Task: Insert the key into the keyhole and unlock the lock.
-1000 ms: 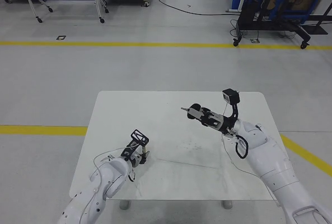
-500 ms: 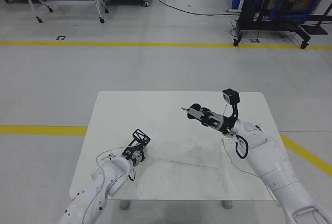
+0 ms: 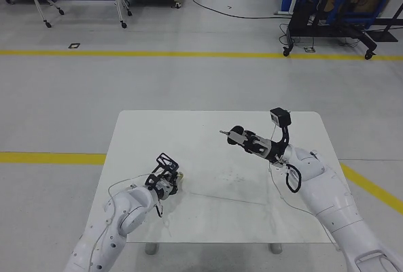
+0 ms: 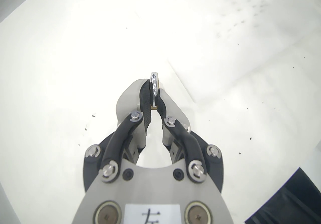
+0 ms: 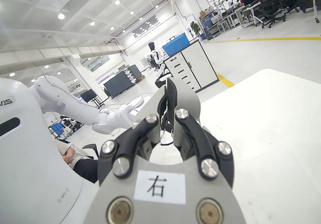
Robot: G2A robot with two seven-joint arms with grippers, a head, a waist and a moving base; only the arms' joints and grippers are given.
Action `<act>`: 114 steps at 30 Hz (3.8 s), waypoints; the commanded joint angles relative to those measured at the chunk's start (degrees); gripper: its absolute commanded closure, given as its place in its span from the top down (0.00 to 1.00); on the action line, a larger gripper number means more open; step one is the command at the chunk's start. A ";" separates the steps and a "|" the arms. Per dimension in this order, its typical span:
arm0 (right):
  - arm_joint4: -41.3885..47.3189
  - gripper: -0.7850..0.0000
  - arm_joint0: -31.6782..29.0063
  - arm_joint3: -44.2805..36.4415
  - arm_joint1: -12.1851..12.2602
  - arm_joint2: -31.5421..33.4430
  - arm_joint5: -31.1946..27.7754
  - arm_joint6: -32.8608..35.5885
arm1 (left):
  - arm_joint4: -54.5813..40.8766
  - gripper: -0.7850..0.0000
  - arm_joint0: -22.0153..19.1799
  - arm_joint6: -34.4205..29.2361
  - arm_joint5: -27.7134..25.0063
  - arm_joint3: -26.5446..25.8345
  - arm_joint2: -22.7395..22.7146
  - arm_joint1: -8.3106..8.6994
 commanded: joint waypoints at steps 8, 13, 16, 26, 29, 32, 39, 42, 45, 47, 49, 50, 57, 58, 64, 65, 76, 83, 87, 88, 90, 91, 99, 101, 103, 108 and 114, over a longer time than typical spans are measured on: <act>0.00 0.00 0.00 0.00 0.00 0.00 0.00 0.00 | -0.59 0.00 -0.98 0.89 -0.41 1.86 0.06 -0.12; 0.00 0.00 0.00 0.00 0.00 0.00 0.00 0.00 | -0.08 0.00 -1.25 1.16 -0.07 2.45 0.45 -0.21; 0.00 0.00 0.00 0.00 0.00 0.00 0.00 0.00 | 0.08 0.00 -1.53 1.20 0.17 2.87 0.71 -0.29; 0.00 0.00 0.00 0.00 0.00 0.00 0.00 0.00 | 0.05 0.38 -2.04 1.33 0.59 3.38 1.08 -0.47; 0.00 0.00 0.00 0.00 0.00 0.00 0.00 0.00 | 0.07 0.40 -2.13 1.42 0.56 3.59 1.10 -0.50; 0.00 0.00 0.00 0.00 0.00 0.00 0.00 0.00 | -0.01 0.40 -2.28 1.45 0.65 3.83 1.22 -0.56; 0.00 0.00 0.00 0.00 0.00 0.00 0.00 0.00 | -0.23 0.38 -3.07 1.93 0.51 4.63 1.59 -0.74; 0.00 0.00 0.00 0.00 0.00 0.00 0.00 0.00 | -0.64 0.00 -3.51 2.07 0.41 5.37 1.70 -0.83; 0.00 0.00 0.00 0.00 0.00 0.00 0.00 0.00 | -0.34 0.00 -3.85 2.00 0.69 6.06 1.75 -0.88; 0.00 0.00 0.00 0.00 0.00 0.00 0.00 0.00 | 0.01 0.00 -4.01 2.32 1.10 6.50 1.67 -0.91; 0.00 0.00 0.00 0.00 0.00 0.00 0.00 0.00 | 0.23 0.00 -4.06 3.01 1.35 6.76 1.74 -0.96; 0.00 0.00 0.00 0.00 0.00 0.00 0.00 0.00 | 0.09 0.00 -4.05 3.40 1.25 6.89 1.75 -0.98; 0.00 0.00 0.00 0.00 0.00 0.00 0.00 0.00 | -0.78 0.00 -3.92 5.30 1.06 7.40 1.14 -1.02; 0.00 0.00 0.00 0.00 0.00 0.00 0.00 0.00 | -1.06 0.00 -3.87 5.56 0.94 7.44 0.97 -1.01; 0.00 0.00 0.00 0.00 0.00 0.00 0.00 0.00 | -8.82 0.00 -2.80 10.90 -5.90 5.76 -1.80 -0.71; 0.00 0.00 0.00 0.00 0.00 0.00 0.00 0.00 | -10.74 0.00 -2.00 14.65 -7.99 5.29 -2.82 -0.61; 0.00 0.00 0.00 0.00 0.00 0.00 0.00 0.00 | -39.53 0.00 -1.05 19.29 -28.17 13.12 -9.02 0.35; 0.00 0.00 0.00 0.00 0.00 0.00 0.00 0.00 | -51.78 0.00 -2.65 12.83 -31.42 16.14 -8.35 0.60; 0.00 0.00 0.00 0.00 0.00 0.00 0.00 0.00 | -51.78 0.00 -2.65 12.83 -31.42 16.14 -8.35 0.60; 0.00 0.00 0.00 0.00 0.00 0.00 0.00 0.00 | -51.78 0.00 -2.65 12.83 -31.42 16.14 -8.35 0.60; 0.00 0.00 0.00 0.00 0.00 0.00 0.00 0.00 | -52.08 0.00 -2.38 13.08 -30.88 15.65 -8.06 0.54; 0.00 0.00 0.00 0.00 0.00 0.00 0.00 0.00 | -52.62 0.00 -2.23 13.16 -30.62 15.31 -7.81 0.50; 0.00 0.00 0.00 0.00 0.00 0.00 0.00 0.00 | -76.18 0.00 -5.31 2.95 -29.98 17.94 -3.36 0.16; 0.00 0.00 0.00 0.00 0.00 0.00 0.00 0.00 | -81.10 0.00 -6.67 0.03 -28.39 19.26 -2.64 0.09; 0.00 0.00 0.00 0.00 0.00 0.00 0.00 0.00 | -85.21 0.00 -7.87 -1.86 -28.21 20.50 -2.17 -0.05; 0.00 0.00 0.00 0.00 0.00 0.00 0.00 0.00 | -88.58 0.00 -9.67 -3.40 -30.79 22.97 -1.99 -0.27; -2.55 0.00 0.59 -0.95 -0.44 -0.82 5.17 -2.48 | -88.87 0.00 -9.33 -3.79 -32.40 22.21 -2.05 -0.29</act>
